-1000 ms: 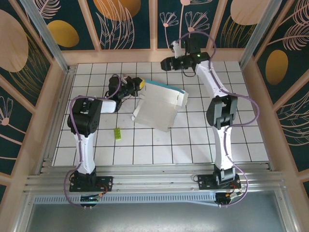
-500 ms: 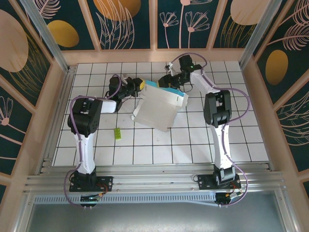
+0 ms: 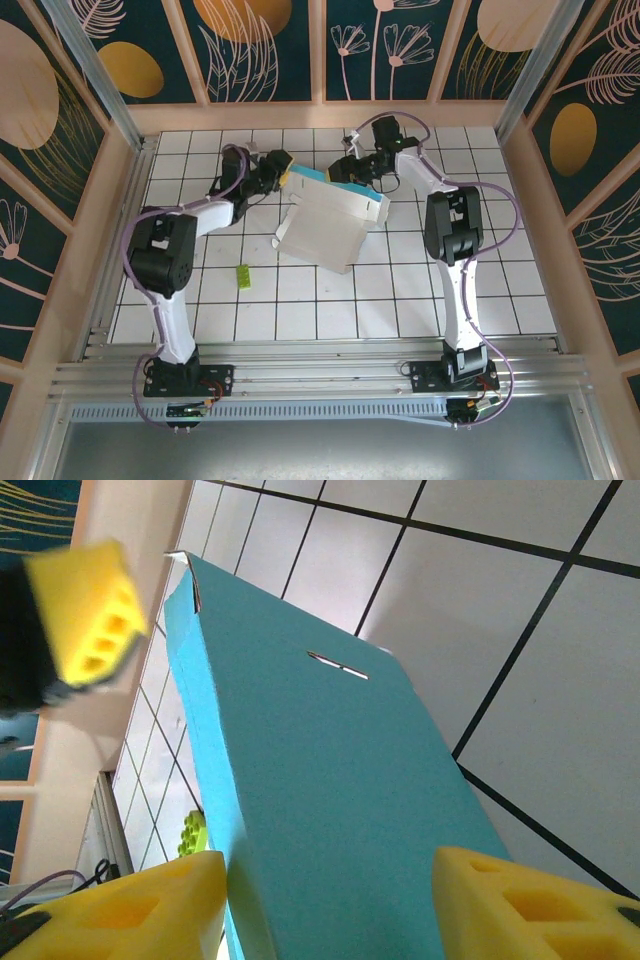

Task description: Fold the paper box

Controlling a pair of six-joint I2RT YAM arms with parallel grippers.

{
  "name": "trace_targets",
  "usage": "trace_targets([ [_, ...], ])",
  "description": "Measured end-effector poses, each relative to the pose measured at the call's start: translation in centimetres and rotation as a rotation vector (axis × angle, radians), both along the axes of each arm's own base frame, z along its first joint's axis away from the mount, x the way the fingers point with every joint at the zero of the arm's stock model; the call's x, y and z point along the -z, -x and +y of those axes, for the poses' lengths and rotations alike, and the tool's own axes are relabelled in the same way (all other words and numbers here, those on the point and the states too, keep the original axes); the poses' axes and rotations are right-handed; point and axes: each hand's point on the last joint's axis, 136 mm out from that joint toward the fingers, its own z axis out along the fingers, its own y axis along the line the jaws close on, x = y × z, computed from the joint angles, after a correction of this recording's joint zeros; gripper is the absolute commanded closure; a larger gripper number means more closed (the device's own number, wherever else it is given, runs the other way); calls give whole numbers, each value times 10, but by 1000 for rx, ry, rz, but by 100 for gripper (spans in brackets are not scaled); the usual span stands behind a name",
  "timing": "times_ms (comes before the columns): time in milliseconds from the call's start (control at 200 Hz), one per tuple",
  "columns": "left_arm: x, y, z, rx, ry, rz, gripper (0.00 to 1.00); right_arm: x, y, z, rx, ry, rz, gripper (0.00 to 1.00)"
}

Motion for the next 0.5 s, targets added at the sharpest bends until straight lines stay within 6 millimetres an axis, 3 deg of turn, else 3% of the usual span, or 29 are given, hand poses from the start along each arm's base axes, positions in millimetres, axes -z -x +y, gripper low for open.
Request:
trace_targets([
  [170, -36, -10, 5, 76, -307, -134, 55, -1, 0, 0, 8, 0, 6, 43],
  [275, -49, -15, -5, 162, -441, -175, 54, -1, 0, -1, 11, 1, 6, 41],
  [395, -42, -15, -21, 271, -508, -163, 55, -1, -1, -1, 15, 7, 4, 41],
  [501, -20, -13, -32, 360, -551, -116, 55, -1, -1, -1, 17, 9, 3, 41],
])
